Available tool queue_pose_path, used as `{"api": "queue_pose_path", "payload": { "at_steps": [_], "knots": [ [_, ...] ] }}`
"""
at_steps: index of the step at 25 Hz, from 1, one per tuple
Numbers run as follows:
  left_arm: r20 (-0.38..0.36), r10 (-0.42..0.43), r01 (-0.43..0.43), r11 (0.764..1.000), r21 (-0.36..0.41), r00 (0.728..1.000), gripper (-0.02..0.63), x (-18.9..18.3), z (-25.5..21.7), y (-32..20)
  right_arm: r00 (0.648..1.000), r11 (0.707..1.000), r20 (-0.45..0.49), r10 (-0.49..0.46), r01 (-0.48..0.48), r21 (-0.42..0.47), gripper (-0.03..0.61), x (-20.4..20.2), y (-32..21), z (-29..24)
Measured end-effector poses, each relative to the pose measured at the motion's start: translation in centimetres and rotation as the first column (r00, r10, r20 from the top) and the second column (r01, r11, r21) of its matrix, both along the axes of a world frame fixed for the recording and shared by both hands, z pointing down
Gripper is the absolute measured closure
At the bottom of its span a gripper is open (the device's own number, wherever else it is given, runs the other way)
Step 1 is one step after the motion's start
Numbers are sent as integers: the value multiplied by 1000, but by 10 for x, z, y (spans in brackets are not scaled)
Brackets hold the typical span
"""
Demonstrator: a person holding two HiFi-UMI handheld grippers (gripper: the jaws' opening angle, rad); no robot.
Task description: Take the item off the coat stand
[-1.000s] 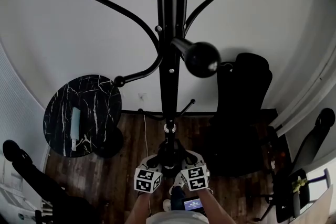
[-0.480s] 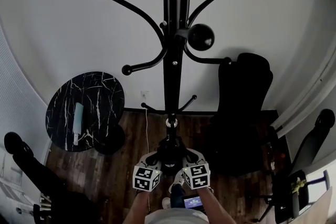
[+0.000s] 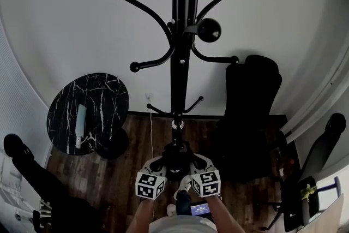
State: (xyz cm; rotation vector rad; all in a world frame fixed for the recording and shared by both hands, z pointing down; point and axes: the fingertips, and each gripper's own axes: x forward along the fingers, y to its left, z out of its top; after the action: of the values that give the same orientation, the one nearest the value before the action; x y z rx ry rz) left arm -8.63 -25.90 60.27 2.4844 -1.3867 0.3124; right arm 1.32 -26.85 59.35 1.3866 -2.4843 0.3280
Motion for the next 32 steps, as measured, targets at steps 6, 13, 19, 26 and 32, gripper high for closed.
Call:
{"api": "queue_pose_path", "payload": {
  "at_steps": [6, 13, 19, 26, 32],
  "knots": [
    [-16, 8, -8, 1000, 16, 1000, 585, 1, -9, 8, 999, 1000, 41, 11, -11, 8, 541, 2, 9, -8],
    [-48, 0, 0, 1000, 5, 999, 586, -4, -12, 19, 999, 1000, 48, 9, -9, -1, 541, -3, 22, -12],
    [-46, -4, 5, 1000, 10, 999, 584, -9, -17, 32, 995, 1000, 101, -8, 10, -20, 541, -9, 29, -15],
    [-75, -45, 46, 999, 11, 996, 585, -15, -19, 56, 996, 999, 88, -33, 33, 3, 541, -14, 51, -18],
    [-102, -65, 67, 998, 19, 993, 584, -3, -30, 93, 997, 999, 70, -36, 34, 28, 541, -2, 88, -29]
  ]
}}
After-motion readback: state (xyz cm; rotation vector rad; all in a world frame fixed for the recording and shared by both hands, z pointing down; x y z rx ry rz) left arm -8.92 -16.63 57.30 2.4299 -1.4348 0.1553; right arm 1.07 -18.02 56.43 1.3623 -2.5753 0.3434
